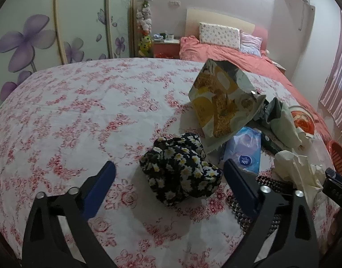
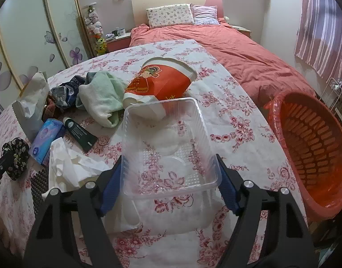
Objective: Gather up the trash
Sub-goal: 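Grasp the black daisy-print bag with the left gripper while the right grasps the clear plastic tray, then carry the bag and tray to the orange basket and open both grippers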
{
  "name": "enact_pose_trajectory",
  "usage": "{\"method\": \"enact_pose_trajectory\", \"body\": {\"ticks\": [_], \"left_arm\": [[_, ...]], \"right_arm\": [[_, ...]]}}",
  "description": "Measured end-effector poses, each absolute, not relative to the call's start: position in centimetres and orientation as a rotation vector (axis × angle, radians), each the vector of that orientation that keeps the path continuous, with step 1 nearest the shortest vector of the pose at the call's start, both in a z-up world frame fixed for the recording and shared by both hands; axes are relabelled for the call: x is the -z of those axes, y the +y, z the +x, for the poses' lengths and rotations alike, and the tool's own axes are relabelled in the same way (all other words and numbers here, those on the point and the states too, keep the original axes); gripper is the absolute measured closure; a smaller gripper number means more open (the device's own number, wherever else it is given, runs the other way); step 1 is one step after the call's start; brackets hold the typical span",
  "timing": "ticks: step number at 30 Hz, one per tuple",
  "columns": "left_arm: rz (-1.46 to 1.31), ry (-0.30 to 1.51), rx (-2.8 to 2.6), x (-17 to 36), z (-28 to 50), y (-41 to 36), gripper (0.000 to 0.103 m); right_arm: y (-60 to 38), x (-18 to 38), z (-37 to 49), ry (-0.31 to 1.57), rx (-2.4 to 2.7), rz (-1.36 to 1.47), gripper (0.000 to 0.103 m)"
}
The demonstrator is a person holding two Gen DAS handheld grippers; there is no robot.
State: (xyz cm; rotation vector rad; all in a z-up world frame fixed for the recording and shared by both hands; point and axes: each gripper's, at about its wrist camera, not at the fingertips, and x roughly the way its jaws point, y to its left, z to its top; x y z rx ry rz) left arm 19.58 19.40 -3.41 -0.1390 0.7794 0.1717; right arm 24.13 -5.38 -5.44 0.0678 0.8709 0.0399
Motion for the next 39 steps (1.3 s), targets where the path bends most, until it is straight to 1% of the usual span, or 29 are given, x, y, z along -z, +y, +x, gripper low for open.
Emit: {"method": "enact_pose_trajectory", "body": {"ticks": [2, 7, 9, 11, 12, 14, 15, 18, 28, 35, 39], "left_arm": [[-0.151, 0.786, -0.161, 3.5, 19.8, 19.5, 0.017], [-0.170, 0.812, -0.136, 4.1, 20.5, 19.5, 0.027], [-0.179, 0.839, -0.125, 4.6, 20.8, 19.5, 0.036], [-0.195, 0.861, -0.107, 5.0, 21.1, 19.7, 0.053], [-0.205, 0.864, -0.098, 5.0, 21.0, 19.8, 0.057], [-0.214, 0.855, -0.084, 4.9, 20.8, 20.0, 0.071], [-0.221, 0.852, -0.072, 4.7, 20.6, 20.1, 0.073], [-0.219, 0.833, -0.061, 4.0, 20.3, 20.1, 0.076], [-0.218, 0.787, -0.009, 0.2, 19.1, 19.0, 0.076], [-0.148, 0.723, 0.128, -3.6, 18.2, 13.1, 0.076], [-0.127, 0.712, 0.217, -4.4, 18.6, 9.0, 0.076]], "right_arm": [[-5.4, 5.2, 23.8, 0.859, -0.044, 0.066, 0.030], [-5.6, 4.9, 23.4, 0.840, -0.046, 0.069, 0.030], [-5.7, 4.9, 23.4, 0.842, -0.047, 0.070, 0.030], [-5.8, 4.9, 23.2, 0.841, -0.051, 0.073, 0.031], [-5.9, 4.8, 23.1, 0.839, -0.052, 0.074, 0.031], [-5.9, 4.6, 22.9, 0.832, -0.054, 0.075, 0.031], [-6.0, 4.5, 22.8, 0.827, -0.055, 0.076, 0.031], [-6.1, 3.9, 22.4, 0.812, -0.058, 0.078, 0.031], [-7.8, 1.3, 20.4, 0.744, -0.054, 0.101, 0.031], [-11.4, -0.2, 18.6, 0.700, -0.001, 0.135, 0.030], [-15.2, -0.9, 17.8, 0.680, 0.057, 0.164, 0.030]]}}
